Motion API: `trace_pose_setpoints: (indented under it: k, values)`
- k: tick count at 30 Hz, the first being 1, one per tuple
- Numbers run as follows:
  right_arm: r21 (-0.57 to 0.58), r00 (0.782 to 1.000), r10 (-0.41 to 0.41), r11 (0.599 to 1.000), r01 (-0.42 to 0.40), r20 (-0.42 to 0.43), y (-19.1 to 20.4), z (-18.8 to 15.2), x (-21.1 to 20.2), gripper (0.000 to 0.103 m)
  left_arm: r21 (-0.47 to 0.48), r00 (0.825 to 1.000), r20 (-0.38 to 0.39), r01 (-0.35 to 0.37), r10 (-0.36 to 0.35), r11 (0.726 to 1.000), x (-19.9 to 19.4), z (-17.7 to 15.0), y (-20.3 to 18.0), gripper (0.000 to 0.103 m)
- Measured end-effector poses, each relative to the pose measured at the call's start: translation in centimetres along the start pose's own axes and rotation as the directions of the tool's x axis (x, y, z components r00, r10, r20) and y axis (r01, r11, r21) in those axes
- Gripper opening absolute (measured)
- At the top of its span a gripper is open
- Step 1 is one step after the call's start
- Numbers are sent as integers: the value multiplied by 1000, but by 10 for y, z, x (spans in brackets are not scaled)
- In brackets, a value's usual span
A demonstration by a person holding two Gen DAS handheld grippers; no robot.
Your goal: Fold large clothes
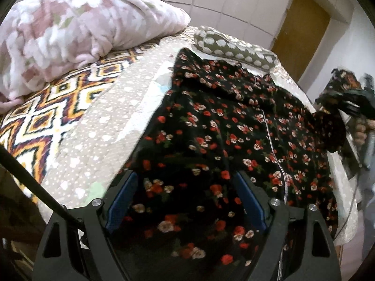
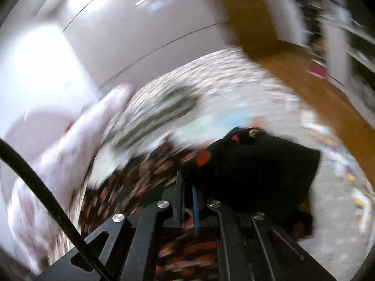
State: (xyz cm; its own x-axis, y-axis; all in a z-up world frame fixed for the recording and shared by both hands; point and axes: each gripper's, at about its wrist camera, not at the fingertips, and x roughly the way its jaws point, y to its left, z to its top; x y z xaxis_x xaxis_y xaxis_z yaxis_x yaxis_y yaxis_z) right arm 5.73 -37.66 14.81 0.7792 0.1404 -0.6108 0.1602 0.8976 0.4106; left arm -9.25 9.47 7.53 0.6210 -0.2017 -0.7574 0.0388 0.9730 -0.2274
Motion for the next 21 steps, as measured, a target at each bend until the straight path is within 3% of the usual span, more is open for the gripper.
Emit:
trace_pose_setpoints:
  k: [2,4,6,8,11,14,21]
  values:
    - [-92,990,97,990,-106,-101,61,-30,37,9,-19,1000,13,-3,3,1000,-7,-1,10,83]
    - [-147,966,168,969,-199,-199,103,-61,66,9,-40,1000,26,-7,8,999,-13,-1,20,83]
    - [-215,922,207,934,-285,-327,149,-104,97,23,-53,999,40,-15,17,998,-19,-1,29,83]
    - [-248,894,218,911,-331,-392,170,-137,106,34,-58,998,52,-23,26,998,-25,0,36,83]
    - [-267,860,238,884,-384,-450,185,-171,107,37,-53,998,59,-34,37,998,-29,1,41,83]
    - [-272,868,235,885,-377,-438,167,-173,96,46,-36,998,53,-26,28,999,-27,7,37,83]
    - [-249,945,142,943,-219,-294,83,-146,26,54,85,999,17,46,-48,995,-5,33,-13,83]
